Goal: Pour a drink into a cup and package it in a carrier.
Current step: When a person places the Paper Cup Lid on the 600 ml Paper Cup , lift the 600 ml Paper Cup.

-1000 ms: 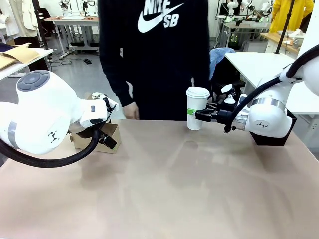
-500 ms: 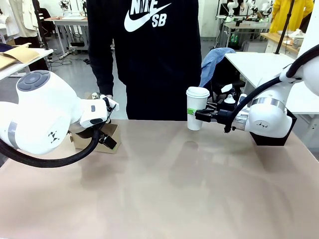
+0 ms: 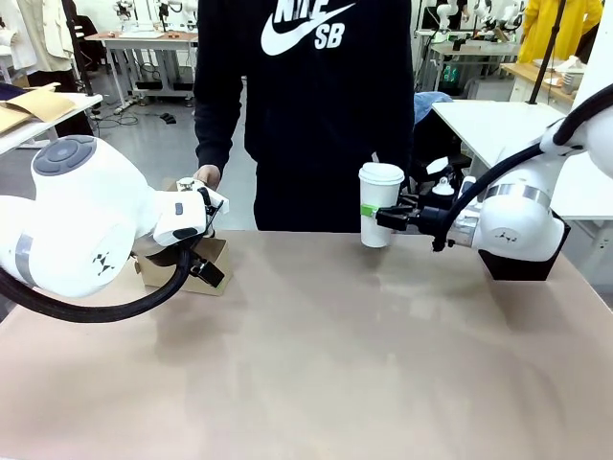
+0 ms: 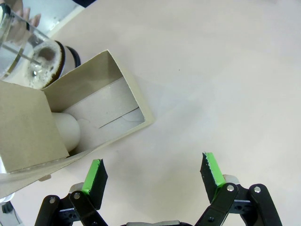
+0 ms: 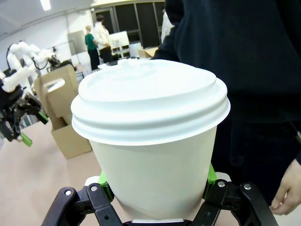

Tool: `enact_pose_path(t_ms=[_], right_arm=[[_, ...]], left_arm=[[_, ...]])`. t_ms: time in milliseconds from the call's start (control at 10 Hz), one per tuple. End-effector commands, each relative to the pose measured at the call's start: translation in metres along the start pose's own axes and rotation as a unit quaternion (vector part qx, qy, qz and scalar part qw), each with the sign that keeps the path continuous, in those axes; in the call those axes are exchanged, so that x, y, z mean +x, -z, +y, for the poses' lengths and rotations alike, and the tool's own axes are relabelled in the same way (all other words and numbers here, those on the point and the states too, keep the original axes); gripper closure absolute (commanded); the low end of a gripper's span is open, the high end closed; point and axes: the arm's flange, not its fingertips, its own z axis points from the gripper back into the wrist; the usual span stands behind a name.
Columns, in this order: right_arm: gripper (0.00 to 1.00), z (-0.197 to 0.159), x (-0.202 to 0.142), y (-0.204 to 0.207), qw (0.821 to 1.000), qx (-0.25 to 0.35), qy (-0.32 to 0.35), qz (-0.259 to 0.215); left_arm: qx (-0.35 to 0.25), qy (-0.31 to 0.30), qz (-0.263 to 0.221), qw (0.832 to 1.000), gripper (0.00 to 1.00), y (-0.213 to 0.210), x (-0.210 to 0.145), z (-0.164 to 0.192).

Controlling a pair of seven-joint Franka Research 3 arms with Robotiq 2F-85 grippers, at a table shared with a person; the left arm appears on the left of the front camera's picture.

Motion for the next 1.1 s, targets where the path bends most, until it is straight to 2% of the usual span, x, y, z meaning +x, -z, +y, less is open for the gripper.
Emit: enact_pose_path(t_ms=[0, 300, 600, 800, 1000], right_arm=[[0.2, 0.025, 0.053, -0.013, 1.0, 0.013, 0.014, 0.016], [0.2, 0.067, 0.137, -0.044, 0.999, 0.037, -0.001, 0.01], [0.2, 0.114, 0.197, -0.078, 0.997, 0.071, -0.001, -0.001], [0.2, 0.137, 0.219, -0.095, 0.998, 0.067, -0.013, -0.016], [0.2, 0.143, 0.229, -0.099, 0.995, 0.093, 0.004, -0.021]], left_arm=[[-0.001, -0.001, -0.001, 1.0, 0.0, -0.001, 0.0, 0.001], [-0.001, -0.001, -0.001, 1.0, 0.0, -0.001, 0.0, 0.001], [-0.001, -0.001, -0.001, 1.0, 0.0, -0.001, 0.0, 0.001], [-0.001, -0.001, -0.001, 1.0, 0.0, -0.001, 0.0, 0.001], [-0.001, -0.001, -0.001, 1.0, 0.0, -0.001, 0.0, 0.001]])
